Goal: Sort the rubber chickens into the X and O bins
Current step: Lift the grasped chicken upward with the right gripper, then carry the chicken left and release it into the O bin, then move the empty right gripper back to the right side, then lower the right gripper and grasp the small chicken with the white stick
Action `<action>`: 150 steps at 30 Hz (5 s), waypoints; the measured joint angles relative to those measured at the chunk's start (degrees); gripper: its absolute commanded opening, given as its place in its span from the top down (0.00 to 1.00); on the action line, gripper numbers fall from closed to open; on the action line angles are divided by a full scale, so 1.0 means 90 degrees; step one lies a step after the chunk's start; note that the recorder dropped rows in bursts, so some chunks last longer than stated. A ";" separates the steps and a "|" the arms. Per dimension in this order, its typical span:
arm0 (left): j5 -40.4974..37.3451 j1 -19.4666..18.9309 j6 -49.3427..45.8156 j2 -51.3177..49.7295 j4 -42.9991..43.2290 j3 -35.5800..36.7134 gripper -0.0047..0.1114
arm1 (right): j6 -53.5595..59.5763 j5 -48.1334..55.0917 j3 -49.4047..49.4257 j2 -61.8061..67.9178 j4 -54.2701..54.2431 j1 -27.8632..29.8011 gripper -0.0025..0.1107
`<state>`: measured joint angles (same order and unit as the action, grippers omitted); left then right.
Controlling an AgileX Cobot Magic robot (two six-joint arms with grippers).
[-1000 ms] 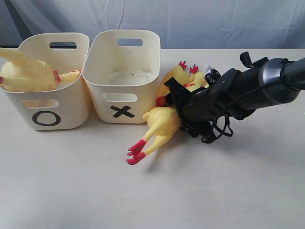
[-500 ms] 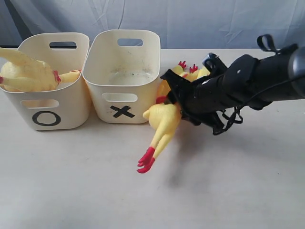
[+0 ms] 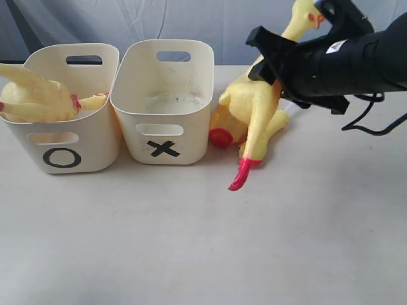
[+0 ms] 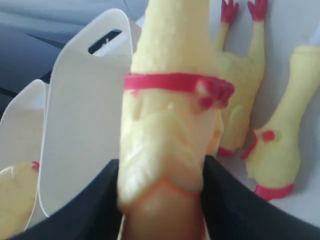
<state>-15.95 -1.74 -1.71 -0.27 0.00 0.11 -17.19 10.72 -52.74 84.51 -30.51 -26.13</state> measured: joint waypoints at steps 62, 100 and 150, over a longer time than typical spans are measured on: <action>0.0000 0.0000 0.0000 0.0000 0.0000 0.0000 0.96 | -0.1168 -0.3581 -0.6084 0.5343 0.4831 -0.2425 0.39; 0.0000 0.0000 0.0000 0.0000 0.0000 0.0000 0.96 | -0.0264 0.4009 -0.4803 0.3024 0.9141 -0.2118 0.44; 0.0000 0.0000 0.0000 0.0000 0.0000 0.0000 0.96 | -0.2595 -0.1323 -0.0233 0.2761 0.5338 0.1460 0.98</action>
<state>-15.95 -1.74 -1.71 -0.27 0.00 0.11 -40.54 -1.19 -54.84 109.35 17.53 -12.98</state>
